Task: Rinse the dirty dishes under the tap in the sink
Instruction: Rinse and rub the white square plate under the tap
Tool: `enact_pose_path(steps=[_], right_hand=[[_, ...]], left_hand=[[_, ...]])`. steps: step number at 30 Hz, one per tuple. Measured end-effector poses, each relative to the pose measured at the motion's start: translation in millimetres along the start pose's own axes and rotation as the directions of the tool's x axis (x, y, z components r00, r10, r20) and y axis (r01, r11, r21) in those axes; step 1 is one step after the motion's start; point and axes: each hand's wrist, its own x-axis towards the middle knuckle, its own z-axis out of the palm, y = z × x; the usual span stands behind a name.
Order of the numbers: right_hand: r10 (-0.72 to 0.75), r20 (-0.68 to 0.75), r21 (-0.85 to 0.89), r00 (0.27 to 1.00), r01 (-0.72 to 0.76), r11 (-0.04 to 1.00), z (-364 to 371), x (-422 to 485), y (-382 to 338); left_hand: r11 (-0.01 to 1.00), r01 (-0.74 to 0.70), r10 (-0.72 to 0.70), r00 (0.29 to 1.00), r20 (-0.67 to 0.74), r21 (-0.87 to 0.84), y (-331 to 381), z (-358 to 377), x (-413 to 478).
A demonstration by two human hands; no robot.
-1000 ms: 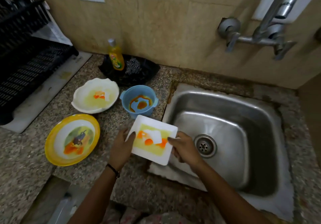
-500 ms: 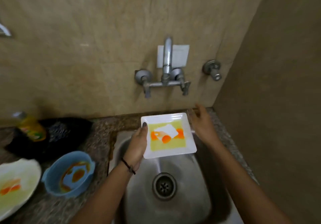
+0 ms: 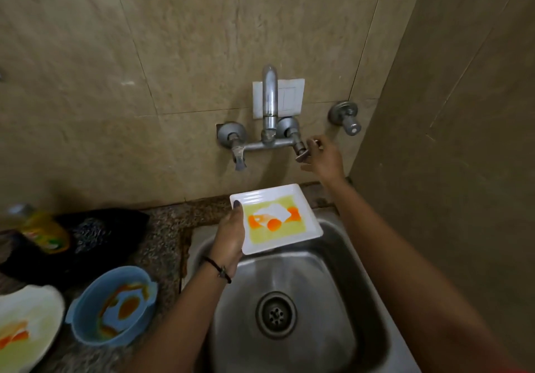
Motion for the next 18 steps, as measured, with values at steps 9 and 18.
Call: enact_pose_path(steps=[9,18], right_hand=[[-0.149,0.443,-0.537,0.884,0.395,0.746,0.4,-117.1,46.8],[-0.029,0.752,-0.551,0.659,0.651,0.522,10.9,-146.4,59.9]], left_hand=[[0.975,0.11,-0.109,0.994,0.014,-0.194,-13.3,1.0,-2.6],[0.946,0.222,-0.201,0.973,0.113,-0.237,-26.2,6.4,-13.7]])
